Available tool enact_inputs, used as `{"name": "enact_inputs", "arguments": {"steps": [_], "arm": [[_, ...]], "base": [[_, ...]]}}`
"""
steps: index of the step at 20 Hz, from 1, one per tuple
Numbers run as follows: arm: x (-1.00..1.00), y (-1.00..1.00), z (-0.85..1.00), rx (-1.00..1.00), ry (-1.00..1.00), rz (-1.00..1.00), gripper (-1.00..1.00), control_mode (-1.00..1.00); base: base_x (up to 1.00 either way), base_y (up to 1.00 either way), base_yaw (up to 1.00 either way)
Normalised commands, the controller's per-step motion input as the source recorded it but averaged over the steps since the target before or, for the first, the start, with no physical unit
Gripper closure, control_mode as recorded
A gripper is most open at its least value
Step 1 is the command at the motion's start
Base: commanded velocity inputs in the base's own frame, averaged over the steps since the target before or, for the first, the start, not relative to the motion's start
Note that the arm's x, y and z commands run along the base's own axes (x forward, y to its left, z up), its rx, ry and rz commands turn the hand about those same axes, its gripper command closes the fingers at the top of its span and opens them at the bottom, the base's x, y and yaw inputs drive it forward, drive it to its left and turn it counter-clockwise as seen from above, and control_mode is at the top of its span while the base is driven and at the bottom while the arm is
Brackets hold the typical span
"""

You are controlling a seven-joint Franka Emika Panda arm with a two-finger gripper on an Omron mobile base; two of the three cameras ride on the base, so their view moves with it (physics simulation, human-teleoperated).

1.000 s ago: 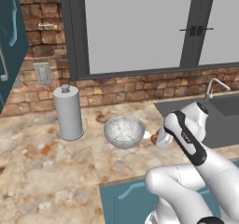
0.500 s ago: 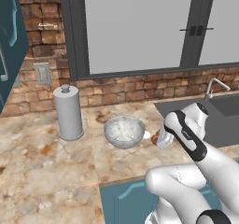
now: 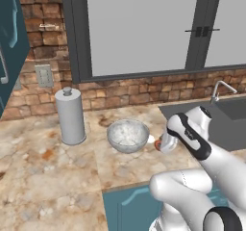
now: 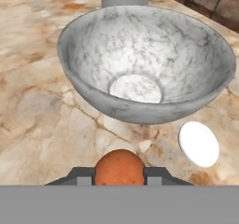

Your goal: Gather the eggs and milk located in the vicinity of the sink area and place them right next to the bowl.

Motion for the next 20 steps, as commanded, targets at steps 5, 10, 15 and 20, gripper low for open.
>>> {"name": "enact_inputs", "arguments": {"steps": [5, 10, 15, 20], "arm": [[0.0, 0.16, -0.17, 0.0, -0.04, 0.0, 1.0, -1.0], [0.0, 0.12, -0.1, 0.0, -0.03, 0.0, -1.0, -1.0], [0.0, 0.1, -0.08, 0.0, -0.03, 0.0, -1.0, -1.0], [0.0, 0.02, -0.02, 0.0, -0.03, 0.0, -1.0, -1.0]], "base": [[0.0, 0.0, 0.0], [0.0, 0.0, 0.0], [0.0, 0.0, 0.0], [0.0, 0.0, 0.0]]}}
